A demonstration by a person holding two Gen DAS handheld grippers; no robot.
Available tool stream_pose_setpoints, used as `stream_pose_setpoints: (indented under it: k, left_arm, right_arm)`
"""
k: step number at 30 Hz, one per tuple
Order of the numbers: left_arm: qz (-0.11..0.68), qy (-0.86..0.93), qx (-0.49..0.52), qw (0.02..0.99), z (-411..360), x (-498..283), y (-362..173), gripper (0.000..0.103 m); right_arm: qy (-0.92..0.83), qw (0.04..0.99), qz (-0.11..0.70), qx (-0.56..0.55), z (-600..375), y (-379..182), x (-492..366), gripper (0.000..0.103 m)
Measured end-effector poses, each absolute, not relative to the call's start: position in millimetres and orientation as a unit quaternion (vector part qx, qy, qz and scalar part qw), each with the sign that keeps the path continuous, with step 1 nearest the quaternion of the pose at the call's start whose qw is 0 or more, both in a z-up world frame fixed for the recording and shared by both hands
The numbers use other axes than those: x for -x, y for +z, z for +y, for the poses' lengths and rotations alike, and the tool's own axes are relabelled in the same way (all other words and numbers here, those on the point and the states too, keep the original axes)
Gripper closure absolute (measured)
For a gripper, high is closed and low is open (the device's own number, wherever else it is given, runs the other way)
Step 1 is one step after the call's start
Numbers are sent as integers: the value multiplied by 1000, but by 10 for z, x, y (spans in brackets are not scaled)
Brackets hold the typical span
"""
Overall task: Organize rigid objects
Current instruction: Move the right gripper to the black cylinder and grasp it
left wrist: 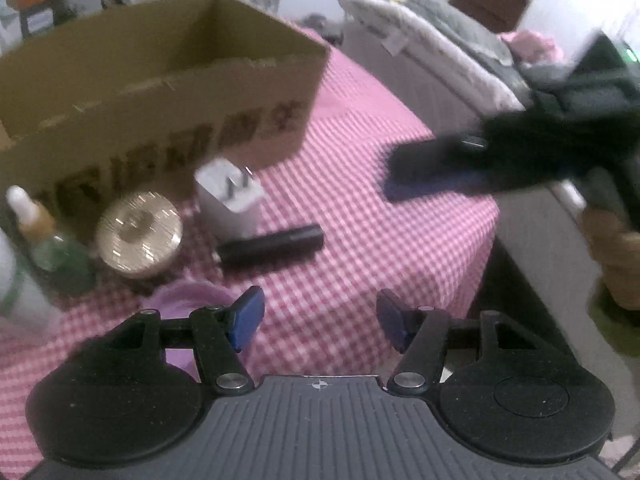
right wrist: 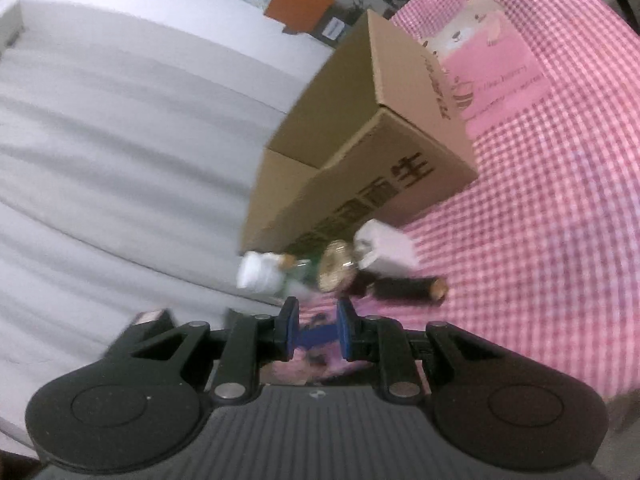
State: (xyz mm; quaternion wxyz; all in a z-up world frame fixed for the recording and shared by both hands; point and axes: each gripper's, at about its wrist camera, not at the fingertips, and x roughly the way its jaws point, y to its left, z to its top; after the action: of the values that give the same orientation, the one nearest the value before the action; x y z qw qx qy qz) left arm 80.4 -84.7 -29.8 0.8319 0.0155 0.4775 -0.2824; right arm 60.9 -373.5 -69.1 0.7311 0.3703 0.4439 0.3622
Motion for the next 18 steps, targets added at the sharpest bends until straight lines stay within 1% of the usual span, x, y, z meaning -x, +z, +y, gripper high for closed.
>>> stream_pose_setpoints:
  k: [4, 5, 11, 14, 18]
  left_arm:
    - [517, -283, -28, 807, -910, -825, -423, 42]
    - [524, -280, -27, 804, -900, -835, -450, 45]
    - [545, -274, 34, 792, -759, -947, -433, 46]
    - [537, -272, 59, 796, -710, -1005, -330, 46]
    - [505, -262, 66, 820, -588, -1063, -114, 46]
  right_arm:
    - [356, 757, 459, -299, -3461, -785, -850, 81]
    - [357, 763, 460, -281, -3393, -813, -906, 81]
    - [368, 769, 480, -207, -3099, -958, -1050, 81]
    - [370, 771, 486, -179, -3003, -1014, -1045, 82]
    - [364, 774, 498, -147, -2925, -1073, -984, 83]
